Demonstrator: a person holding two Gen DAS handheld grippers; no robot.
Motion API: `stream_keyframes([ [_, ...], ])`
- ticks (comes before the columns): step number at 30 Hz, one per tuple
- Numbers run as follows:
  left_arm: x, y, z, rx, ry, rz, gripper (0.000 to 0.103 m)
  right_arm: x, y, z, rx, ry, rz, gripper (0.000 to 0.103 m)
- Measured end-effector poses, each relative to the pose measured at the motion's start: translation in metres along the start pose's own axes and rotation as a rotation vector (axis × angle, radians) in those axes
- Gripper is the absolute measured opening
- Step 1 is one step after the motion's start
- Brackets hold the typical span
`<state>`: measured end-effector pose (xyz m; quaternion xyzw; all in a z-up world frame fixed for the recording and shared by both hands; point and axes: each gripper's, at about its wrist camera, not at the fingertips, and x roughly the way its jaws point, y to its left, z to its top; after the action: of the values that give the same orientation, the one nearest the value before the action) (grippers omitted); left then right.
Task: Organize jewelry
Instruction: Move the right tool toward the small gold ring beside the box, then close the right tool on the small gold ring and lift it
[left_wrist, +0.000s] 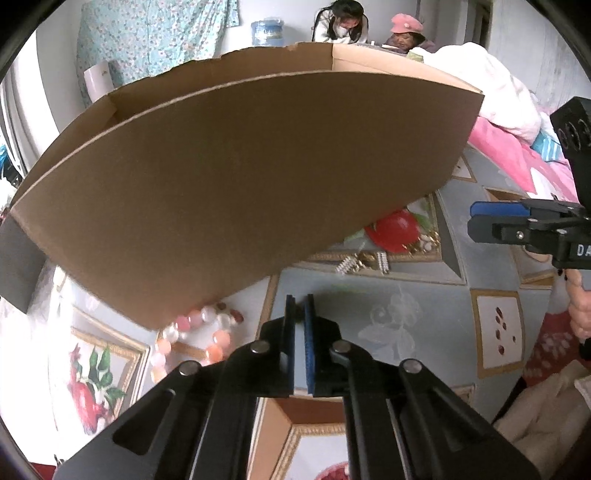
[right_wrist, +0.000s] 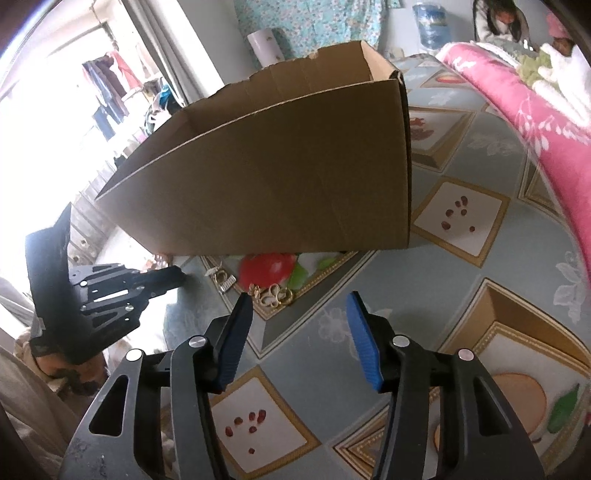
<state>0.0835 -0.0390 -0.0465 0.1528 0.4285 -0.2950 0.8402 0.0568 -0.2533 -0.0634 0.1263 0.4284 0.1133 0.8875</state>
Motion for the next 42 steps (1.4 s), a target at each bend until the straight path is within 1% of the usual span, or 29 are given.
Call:
stream_keyframes([
  [5,-0.007,0.003,-0.009,-0.014,-0.005,-0.011,0.004,0.008,0.009,0.002,-0.043,0.027,-0.018,0.038],
  [9,-0.008,0.005,-0.011,-0.018,-0.012,-0.021,0.004,0.018,0.017,0.006,-0.111,0.049,-0.049,0.036],
  [11,-0.008,0.007,-0.011,-0.017,-0.015,-0.025,0.004,0.021,0.015,0.007,-0.123,0.058,-0.053,0.033],
  [14,-0.008,0.007,-0.011,-0.02,-0.019,-0.032,0.004,0.029,0.017,0.009,-0.135,0.078,-0.073,0.026],
  [17,-0.008,0.009,-0.011,-0.022,-0.022,-0.037,0.004,0.033,0.019,0.012,-0.138,0.082,-0.072,0.025],
  [21,-0.008,0.01,-0.011,-0.023,-0.026,-0.043,0.004,0.038,0.024,0.013,-0.175,0.084,-0.085,0.023],
  [25,-0.008,0.01,-0.01,-0.022,-0.028,-0.045,0.004,0.043,0.032,0.013,-0.221,0.091,-0.128,0.014],
  [28,-0.008,0.01,-0.01,-0.022,-0.027,-0.044,0.004,0.044,0.035,0.011,-0.244,0.099,-0.141,0.009],
  [30,-0.008,0.01,-0.01,-0.023,-0.028,-0.044,0.004,0.045,0.036,0.01,-0.254,0.101,-0.148,0.009],
  [37,-0.008,0.01,-0.01,-0.024,-0.028,-0.043,0.004,0.041,0.026,0.011,-0.218,0.097,-0.13,0.009],
  [39,-0.008,0.01,-0.01,-0.024,-0.028,-0.043,0.004,0.031,0.022,0.004,-0.219,0.093,-0.129,0.009],
  [42,-0.008,0.01,-0.011,-0.023,-0.03,-0.042,0.004,0.028,0.023,0.003,-0.212,0.087,-0.128,0.009],
])
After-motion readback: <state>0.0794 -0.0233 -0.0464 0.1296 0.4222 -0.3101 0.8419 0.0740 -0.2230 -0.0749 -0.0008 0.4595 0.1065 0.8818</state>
